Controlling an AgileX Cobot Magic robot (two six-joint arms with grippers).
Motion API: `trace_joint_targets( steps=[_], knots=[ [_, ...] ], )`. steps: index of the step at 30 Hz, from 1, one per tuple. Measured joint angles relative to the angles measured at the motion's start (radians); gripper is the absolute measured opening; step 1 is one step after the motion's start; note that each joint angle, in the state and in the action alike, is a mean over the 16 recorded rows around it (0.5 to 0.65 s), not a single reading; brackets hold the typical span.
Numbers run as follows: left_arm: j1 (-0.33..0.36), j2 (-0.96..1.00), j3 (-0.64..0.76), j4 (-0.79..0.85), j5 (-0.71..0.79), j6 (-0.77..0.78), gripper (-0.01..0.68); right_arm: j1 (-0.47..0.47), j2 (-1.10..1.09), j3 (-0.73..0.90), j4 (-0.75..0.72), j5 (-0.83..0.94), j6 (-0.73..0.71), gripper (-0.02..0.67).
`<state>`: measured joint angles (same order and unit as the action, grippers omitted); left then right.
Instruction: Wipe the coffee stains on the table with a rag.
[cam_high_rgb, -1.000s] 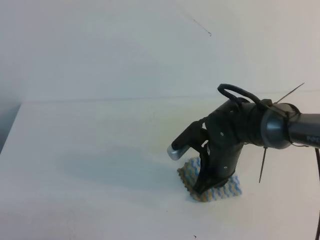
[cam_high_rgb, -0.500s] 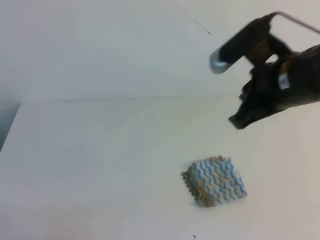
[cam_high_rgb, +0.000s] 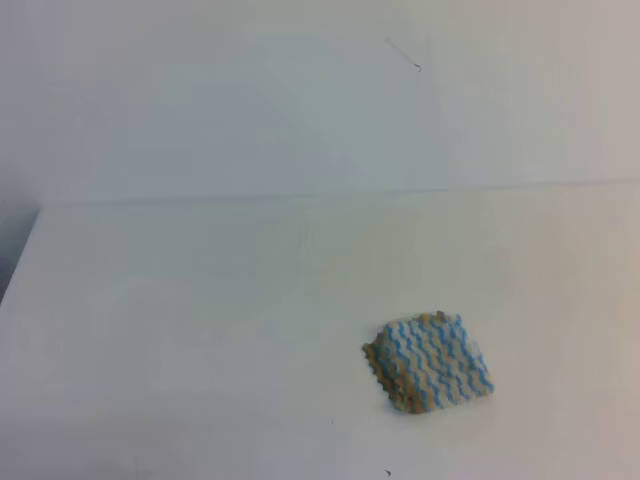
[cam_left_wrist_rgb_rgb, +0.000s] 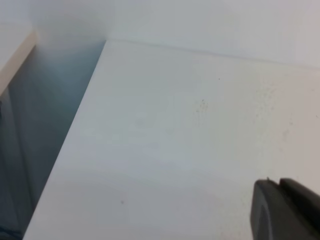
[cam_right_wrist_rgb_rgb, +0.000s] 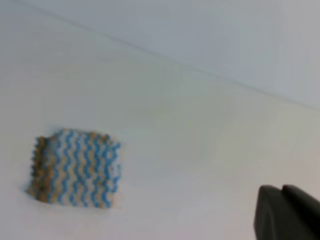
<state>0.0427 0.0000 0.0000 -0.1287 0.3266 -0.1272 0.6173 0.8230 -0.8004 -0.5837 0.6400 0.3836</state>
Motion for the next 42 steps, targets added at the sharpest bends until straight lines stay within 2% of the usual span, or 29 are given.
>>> trace_joint_targets(
  steps=[6, 12, 28, 34, 42],
  knots=[
    [0.000, 0.000, 0.000, 0.000, 0.001, 0.000, -0.001, 0.000, -0.287, 0.211, 0.038, -0.073, 0.078, 0.003],
    [0.000, 0.000, 0.000, 0.000, 0.001, -0.001, -0.001, 0.000, -0.474, 0.323, 0.070, -0.111, 0.116, 0.001],
    [0.000, 0.000, 0.000, 0.000, 0.001, -0.001, -0.001, -0.021, -0.554, 0.379, 0.081, -0.063, 0.149, -0.004],
    [0.000, 0.000, 0.000, 0.000, 0.001, 0.000, -0.001, -0.161, -0.577, 0.390, 0.129, -0.100, 0.058, -0.004],
    [0.000, 0.000, 0.000, 0.000, -0.001, 0.001, -0.001, -0.511, -0.676, 0.487, 0.272, -0.303, -0.156, -0.004]
  ],
)
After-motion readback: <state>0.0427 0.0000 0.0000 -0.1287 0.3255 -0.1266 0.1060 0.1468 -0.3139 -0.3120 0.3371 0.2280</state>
